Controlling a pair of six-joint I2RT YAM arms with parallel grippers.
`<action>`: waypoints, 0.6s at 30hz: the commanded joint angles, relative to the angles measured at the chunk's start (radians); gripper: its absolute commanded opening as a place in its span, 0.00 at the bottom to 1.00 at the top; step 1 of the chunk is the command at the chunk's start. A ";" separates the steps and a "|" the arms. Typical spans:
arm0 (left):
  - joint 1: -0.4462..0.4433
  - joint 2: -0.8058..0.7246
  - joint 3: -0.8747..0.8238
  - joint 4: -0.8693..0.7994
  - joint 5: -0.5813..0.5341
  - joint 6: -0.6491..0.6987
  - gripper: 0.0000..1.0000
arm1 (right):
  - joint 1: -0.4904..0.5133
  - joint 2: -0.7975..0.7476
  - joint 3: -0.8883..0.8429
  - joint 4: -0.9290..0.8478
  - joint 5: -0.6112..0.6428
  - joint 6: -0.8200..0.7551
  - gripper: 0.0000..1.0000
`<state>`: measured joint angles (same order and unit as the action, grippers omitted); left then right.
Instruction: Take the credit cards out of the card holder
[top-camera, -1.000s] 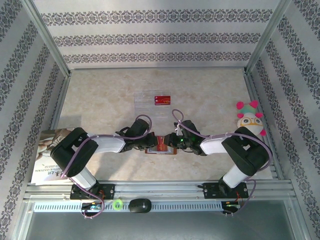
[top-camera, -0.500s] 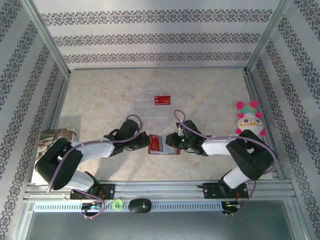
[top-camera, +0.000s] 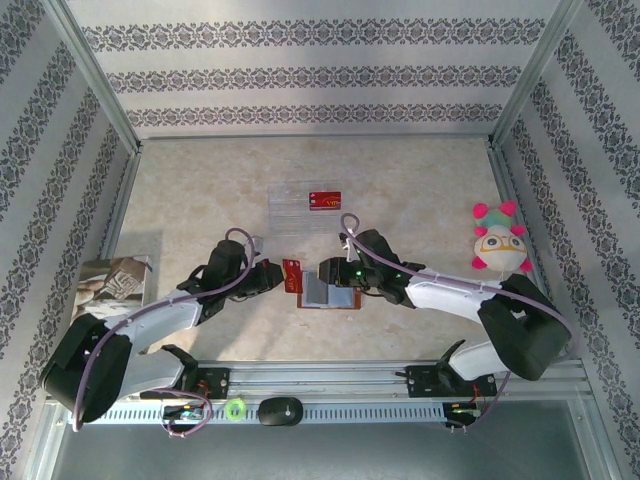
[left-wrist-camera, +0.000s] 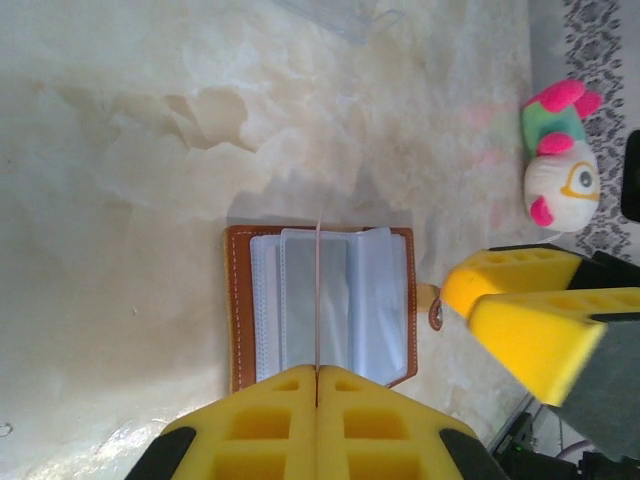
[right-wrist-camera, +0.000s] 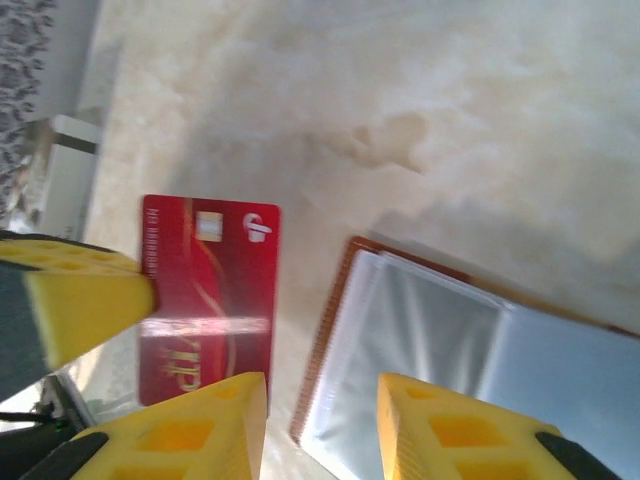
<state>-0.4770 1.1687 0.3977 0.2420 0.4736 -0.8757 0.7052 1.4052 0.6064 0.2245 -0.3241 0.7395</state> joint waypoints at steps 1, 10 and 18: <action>0.027 -0.051 -0.021 0.150 0.074 -0.005 0.00 | 0.000 -0.031 0.031 0.012 -0.060 -0.068 0.37; 0.058 -0.151 -0.092 0.409 0.161 -0.060 0.00 | -0.056 -0.006 0.059 0.248 -0.375 0.018 0.42; 0.062 -0.197 -0.097 0.473 0.195 -0.077 0.00 | -0.056 0.041 0.062 0.415 -0.448 0.126 0.46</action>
<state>-0.4297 0.9848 0.3065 0.6159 0.6327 -0.9291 0.6559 1.4273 0.6464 0.5148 -0.7021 0.8085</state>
